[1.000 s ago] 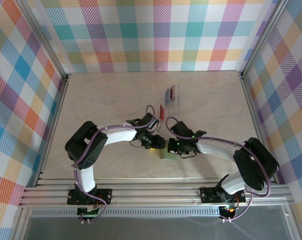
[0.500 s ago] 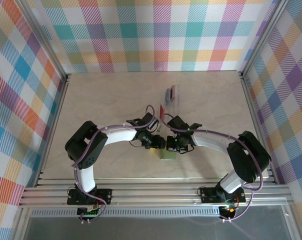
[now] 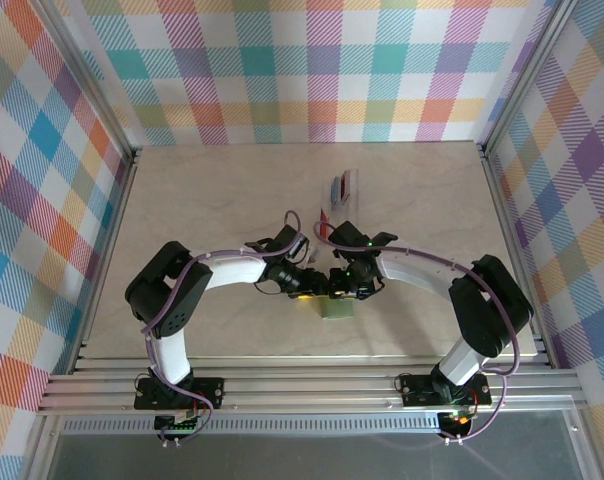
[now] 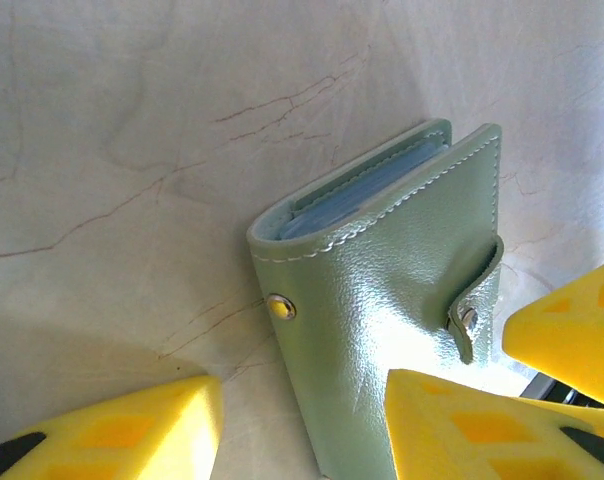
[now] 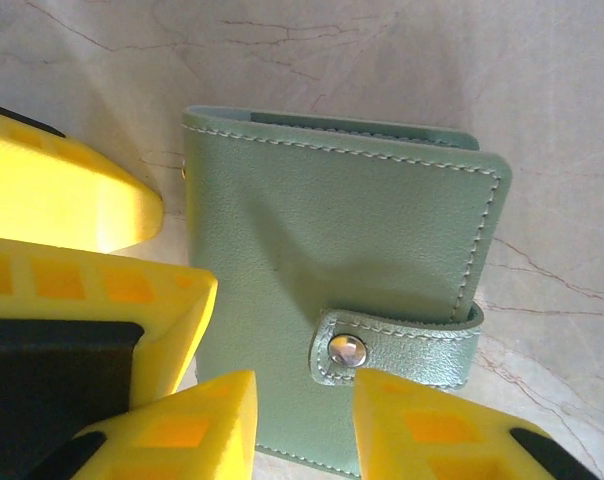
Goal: Put the credit cards into the card holder
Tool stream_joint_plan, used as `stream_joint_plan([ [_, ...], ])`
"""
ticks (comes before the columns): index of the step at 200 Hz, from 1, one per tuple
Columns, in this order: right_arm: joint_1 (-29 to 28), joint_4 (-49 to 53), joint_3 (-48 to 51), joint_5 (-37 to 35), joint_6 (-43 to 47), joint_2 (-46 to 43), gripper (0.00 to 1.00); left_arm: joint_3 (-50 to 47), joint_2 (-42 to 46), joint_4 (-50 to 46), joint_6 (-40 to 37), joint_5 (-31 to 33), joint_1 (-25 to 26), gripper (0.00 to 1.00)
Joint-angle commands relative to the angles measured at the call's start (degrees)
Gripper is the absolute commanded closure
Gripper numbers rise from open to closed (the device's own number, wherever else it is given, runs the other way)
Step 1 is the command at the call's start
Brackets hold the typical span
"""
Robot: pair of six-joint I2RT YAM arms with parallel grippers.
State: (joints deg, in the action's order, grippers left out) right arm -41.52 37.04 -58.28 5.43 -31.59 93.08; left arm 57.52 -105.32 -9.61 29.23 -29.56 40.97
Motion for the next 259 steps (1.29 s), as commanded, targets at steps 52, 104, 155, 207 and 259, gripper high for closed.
stream_joint_plan([
  [52, -0.32, -3.94, -2.1, -8.95, 4.92, -7.3, 0.33, -5.68, 12.71, 1.09, -2.7, 12.42, -1.94, 0.25],
  [104, 0.23, -7.99, -1.4, -18.2, 6.21, -14.34, 0.0, -10.77, 35.48, -4.95, -6.14, 32.74, -3.27, 0.0],
  [155, 8.04, -9.24, 2.57, -31.07, 4.99, -22.72, 0.0, -5.05, 45.93, -25.57, 4.62, 81.01, -3.3, 0.0],
  [207, 16.29, -28.42, 18.05, -47.75, 13.6, -35.33, 0.0, -11.85, 42.19, -16.11, -1.89, 103.73, -7.5, 0.0],
  [259, 26.95, -56.71, 36.81, -34.53, 27.53, -40.94, 0.0, -28.87, 45.72, 17.5, -20.57, 76.84, -21.26, 0.0],
])
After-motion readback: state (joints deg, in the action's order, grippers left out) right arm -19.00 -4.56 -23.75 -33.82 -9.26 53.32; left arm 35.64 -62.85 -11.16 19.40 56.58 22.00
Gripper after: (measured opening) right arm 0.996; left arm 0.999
